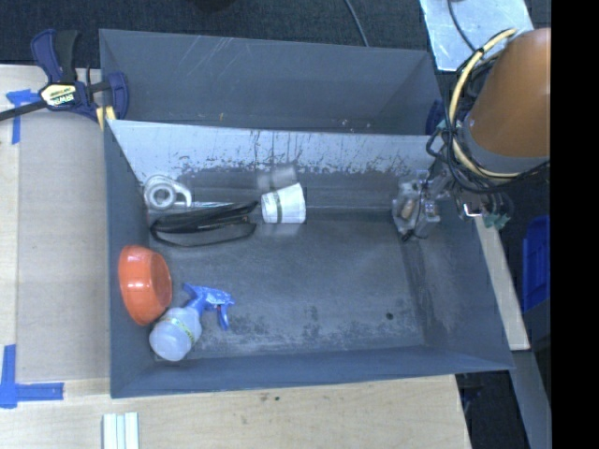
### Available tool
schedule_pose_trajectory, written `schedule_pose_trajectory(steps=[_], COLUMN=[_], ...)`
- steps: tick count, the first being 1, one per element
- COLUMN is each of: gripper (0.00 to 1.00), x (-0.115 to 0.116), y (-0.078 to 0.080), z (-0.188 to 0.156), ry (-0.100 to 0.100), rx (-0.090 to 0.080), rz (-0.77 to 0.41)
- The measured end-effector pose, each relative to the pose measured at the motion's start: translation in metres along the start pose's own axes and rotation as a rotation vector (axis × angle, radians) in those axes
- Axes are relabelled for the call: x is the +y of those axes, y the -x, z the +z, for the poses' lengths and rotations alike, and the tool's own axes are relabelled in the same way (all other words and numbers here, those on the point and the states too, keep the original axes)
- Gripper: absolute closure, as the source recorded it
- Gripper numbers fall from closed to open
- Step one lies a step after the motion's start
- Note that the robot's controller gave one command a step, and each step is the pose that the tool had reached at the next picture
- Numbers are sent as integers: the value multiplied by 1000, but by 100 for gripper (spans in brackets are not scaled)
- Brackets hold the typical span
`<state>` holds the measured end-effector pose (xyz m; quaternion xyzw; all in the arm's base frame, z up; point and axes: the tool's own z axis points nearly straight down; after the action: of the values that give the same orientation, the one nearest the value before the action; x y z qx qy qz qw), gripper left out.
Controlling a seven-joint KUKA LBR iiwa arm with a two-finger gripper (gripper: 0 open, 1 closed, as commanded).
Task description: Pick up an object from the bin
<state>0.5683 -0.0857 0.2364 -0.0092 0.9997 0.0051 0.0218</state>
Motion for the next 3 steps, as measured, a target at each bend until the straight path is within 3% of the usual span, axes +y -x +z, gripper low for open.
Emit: schedule_pose_trajectory(steps=[1,2,3], gripper=[100,100,100], x=[13,-8,0], y=[-38,-14,-21], z=[-74,2,22], ry=[5,3,4], rx=[25,22,25], rz=[5,143,164])
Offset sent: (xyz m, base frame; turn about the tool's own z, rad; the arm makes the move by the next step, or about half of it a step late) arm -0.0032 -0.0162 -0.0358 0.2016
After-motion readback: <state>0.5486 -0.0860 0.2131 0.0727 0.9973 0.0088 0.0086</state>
